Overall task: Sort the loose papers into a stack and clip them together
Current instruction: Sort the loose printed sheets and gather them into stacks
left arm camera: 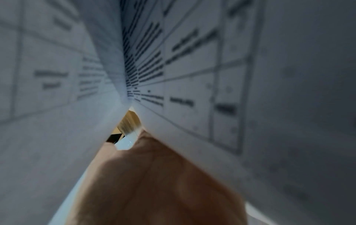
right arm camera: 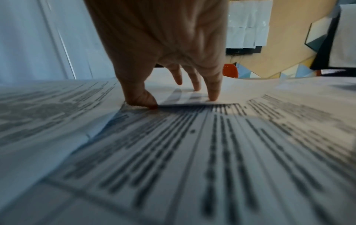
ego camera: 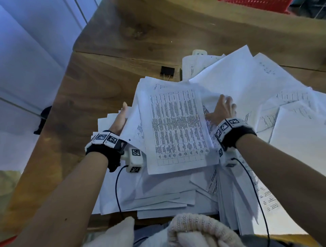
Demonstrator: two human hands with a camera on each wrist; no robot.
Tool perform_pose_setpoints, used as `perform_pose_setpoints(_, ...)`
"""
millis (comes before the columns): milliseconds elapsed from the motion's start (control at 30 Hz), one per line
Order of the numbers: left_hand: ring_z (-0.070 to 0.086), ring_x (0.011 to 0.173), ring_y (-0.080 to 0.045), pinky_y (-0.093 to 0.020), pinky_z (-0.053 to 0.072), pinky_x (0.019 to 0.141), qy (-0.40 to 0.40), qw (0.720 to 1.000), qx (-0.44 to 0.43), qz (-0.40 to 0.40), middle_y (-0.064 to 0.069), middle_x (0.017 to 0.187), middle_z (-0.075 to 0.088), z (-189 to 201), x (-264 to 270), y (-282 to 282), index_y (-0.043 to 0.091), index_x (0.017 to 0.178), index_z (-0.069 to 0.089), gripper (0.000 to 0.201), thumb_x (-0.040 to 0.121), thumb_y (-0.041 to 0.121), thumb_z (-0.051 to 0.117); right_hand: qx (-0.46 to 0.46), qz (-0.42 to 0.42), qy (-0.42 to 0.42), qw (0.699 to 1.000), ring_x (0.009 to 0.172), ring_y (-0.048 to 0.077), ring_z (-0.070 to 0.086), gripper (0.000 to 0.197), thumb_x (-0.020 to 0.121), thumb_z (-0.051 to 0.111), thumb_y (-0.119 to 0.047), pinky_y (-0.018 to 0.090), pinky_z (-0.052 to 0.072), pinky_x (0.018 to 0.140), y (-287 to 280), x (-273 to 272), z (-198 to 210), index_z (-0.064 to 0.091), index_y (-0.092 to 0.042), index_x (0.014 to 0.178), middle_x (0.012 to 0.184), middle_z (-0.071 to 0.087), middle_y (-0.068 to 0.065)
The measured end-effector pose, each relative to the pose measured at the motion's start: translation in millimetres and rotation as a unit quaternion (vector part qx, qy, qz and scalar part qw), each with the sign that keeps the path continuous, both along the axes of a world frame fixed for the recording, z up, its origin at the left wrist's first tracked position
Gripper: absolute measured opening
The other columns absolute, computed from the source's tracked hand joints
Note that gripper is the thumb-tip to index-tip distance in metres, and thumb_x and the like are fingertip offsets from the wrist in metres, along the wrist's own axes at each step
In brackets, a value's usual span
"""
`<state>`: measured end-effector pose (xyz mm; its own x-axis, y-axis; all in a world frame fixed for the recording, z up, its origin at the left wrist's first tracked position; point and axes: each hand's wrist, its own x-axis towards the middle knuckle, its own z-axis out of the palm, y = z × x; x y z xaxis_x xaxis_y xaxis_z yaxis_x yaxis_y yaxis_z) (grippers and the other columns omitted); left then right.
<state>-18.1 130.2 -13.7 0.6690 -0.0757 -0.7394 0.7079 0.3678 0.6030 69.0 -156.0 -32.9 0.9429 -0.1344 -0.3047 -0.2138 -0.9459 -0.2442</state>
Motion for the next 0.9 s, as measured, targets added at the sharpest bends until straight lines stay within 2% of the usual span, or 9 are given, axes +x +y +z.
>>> perform_pose_setpoints(133,0.068,0.074,-0.03,-0.03,0.055,0.058,0.017,0.988,0.09,-0.125,-0.02,0.093,0.069,6,0,-2,0.011,0.098,0.066,0.051,0.071,0.052,0.058,-0.093,0.107,-0.031,0.989,0.118,0.041,0.043,0.041,0.089,0.049,-0.009,0.048,0.041,0.098,7,2,3,0.039,0.008,0.126,0.127,0.045,0.027)
perform_pose_setpoints(200,0.059,0.064,-0.022,-0.019,0.047,0.048,0.007,0.961,0.23,-0.156,-0.016,0.081,0.063,-2,0,-2,0.007,0.083,0.062,0.026,0.075,0.029,0.071,-0.116,0.135,-0.046,0.983,0.116,0.04,0.046,0.034,0.093,0.042,-0.009,0.048,0.046,0.092,9,-2,3,0.045,0.01,0.121,0.124,0.048,0.027)
perform_pose_setpoints(300,0.06,0.057,-0.017,-0.018,0.047,0.047,-0.001,0.954,0.268,-0.134,-0.004,0.066,0.063,-8,0,-4,0.007,0.074,0.059,0.013,0.084,0.011,0.066,-0.135,0.177,-0.038,0.974,0.114,0.039,0.047,0.03,0.093,0.042,-0.004,0.045,0.048,0.088,3,-3,4,0.047,0.011,0.118,0.122,0.049,0.026)
perform_pose_setpoints(433,0.064,0.093,-0.033,-0.04,0.052,0.091,-0.003,0.955,0.276,-0.108,-0.022,0.103,0.066,-14,4,0,-0.009,0.109,0.061,0.032,0.084,0.009,0.067,0.002,0.096,-0.12,0.988,0.09,0.034,0.057,0.019,0.089,0.042,0.002,0.039,0.049,0.077,3,10,28,0.056,0.012,0.097,0.102,0.058,0.025)
perform_pose_setpoints(500,0.063,0.101,-0.036,-0.047,0.048,0.095,0.002,0.946,0.302,-0.118,-0.022,0.11,0.065,-16,7,3,-0.007,0.115,0.059,0.039,0.083,0.015,0.068,0.123,0.027,-0.169,0.977,0.078,0.023,0.052,0.015,0.086,0.047,-0.003,0.03,0.045,0.074,14,19,51,0.059,0.004,0.089,0.087,0.058,0.014)
perform_pose_setpoints(600,0.064,0.092,-0.032,-0.04,0.051,0.089,0.016,0.942,0.313,-0.121,-0.018,0.101,0.065,-19,7,2,-0.006,0.112,0.056,0.043,0.08,0.02,0.071,0.433,-0.018,-0.23,0.871,0.061,0.01,0.042,0.011,0.078,0.053,-0.01,0.025,0.033,0.058,41,15,92,0.051,-0.015,0.068,0.067,0.05,0.0)
perform_pose_setpoints(733,0.058,0.079,-0.027,-0.039,0.045,0.093,0.016,0.963,0.264,-0.052,-0.019,0.099,0.057,-27,7,10,-0.007,0.086,0.058,0.01,0.081,-0.004,0.065,0.806,-0.099,-0.147,0.565,0.059,0.012,0.049,0.031,0.087,0.051,-0.004,0.025,0.039,0.058,52,-11,128,0.044,-0.019,0.061,0.061,0.052,-0.003)
perform_pose_setpoints(800,0.058,0.068,-0.021,-0.033,0.047,0.082,0.022,0.969,0.246,-0.033,-0.019,0.092,0.054,-31,5,14,-0.009,0.088,0.062,0.006,0.083,-0.006,0.062,0.84,-0.137,-0.091,0.517,0.063,0.011,0.056,0.031,0.093,0.043,-0.007,0.024,0.048,0.06,44,-23,120,0.045,-0.017,0.063,0.064,0.058,-0.004)
perform_pose_setpoints(900,0.057,0.064,-0.021,-0.029,0.045,0.067,0.023,0.96,0.276,-0.038,-0.014,0.082,0.055,-26,2,7,-0.004,0.096,0.064,0.022,0.086,0.016,0.064,0.825,-0.195,-0.004,0.53,0.083,0.019,0.057,0.018,0.09,0.043,-0.01,0.026,0.054,0.061,32,-44,86,0.046,-0.014,0.072,0.086,0.058,0.004)
